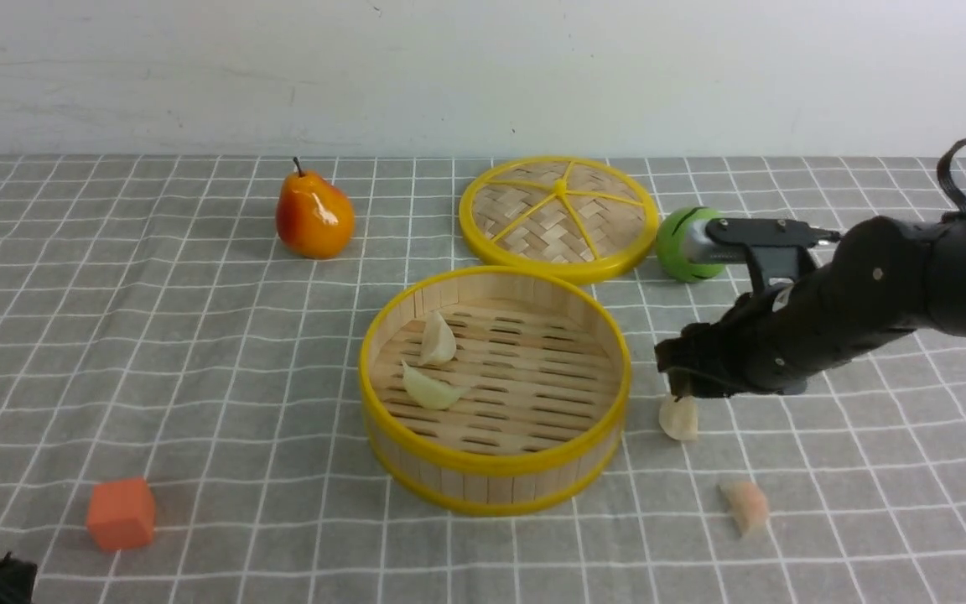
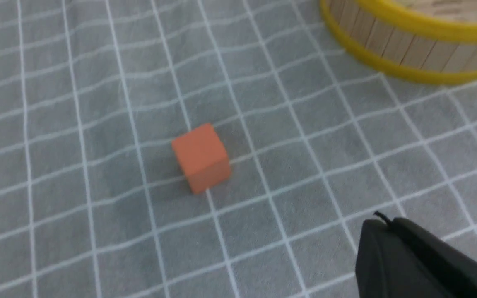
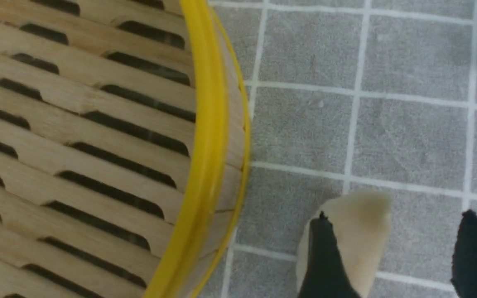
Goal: Put the dumplings into the steamer on the table with the grey tablecloth.
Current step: 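Reach for and grasp a dumpling lying on the table beside the steamer, then place the dumpling in the bamboo steamer basket with the right gripper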
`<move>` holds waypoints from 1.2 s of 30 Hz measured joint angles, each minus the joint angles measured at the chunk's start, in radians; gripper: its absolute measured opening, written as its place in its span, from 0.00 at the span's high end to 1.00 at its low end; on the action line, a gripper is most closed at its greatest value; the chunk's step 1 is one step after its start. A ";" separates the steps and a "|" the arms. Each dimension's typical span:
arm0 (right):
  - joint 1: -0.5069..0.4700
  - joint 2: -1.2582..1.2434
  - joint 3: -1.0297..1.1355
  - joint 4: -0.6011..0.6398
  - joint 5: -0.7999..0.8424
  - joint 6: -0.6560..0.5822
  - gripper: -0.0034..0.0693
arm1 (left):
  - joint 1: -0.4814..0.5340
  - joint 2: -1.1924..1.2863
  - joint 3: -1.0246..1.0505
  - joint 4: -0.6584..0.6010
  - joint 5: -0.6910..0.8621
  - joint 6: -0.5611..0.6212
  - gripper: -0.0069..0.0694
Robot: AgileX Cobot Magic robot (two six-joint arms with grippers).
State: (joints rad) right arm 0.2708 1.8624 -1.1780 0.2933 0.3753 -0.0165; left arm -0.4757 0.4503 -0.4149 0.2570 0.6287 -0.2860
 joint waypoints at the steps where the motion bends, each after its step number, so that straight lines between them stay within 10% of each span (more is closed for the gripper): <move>1: 0.004 0.022 -0.004 0.009 0.000 0.000 0.41 | 0.000 -0.019 0.013 0.004 -0.028 -0.001 0.93; 7: 0.007 0.072 -0.014 0.011 0.053 -0.034 0.64 | 0.000 -0.070 0.047 0.011 -0.050 -0.001 0.93; 29: 0.188 0.169 -0.390 0.156 0.105 -0.315 0.63 | 0.000 -0.077 0.047 0.013 -0.096 -0.001 0.93; 36: 0.183 0.306 -0.500 0.153 0.145 -0.305 0.29 | 0.000 -0.077 0.047 0.004 -0.096 -0.001 0.93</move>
State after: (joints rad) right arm 0.4539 2.1680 -1.6780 0.4459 0.5206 -0.3219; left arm -0.4757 0.3735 -0.3678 0.2608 0.5330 -0.2872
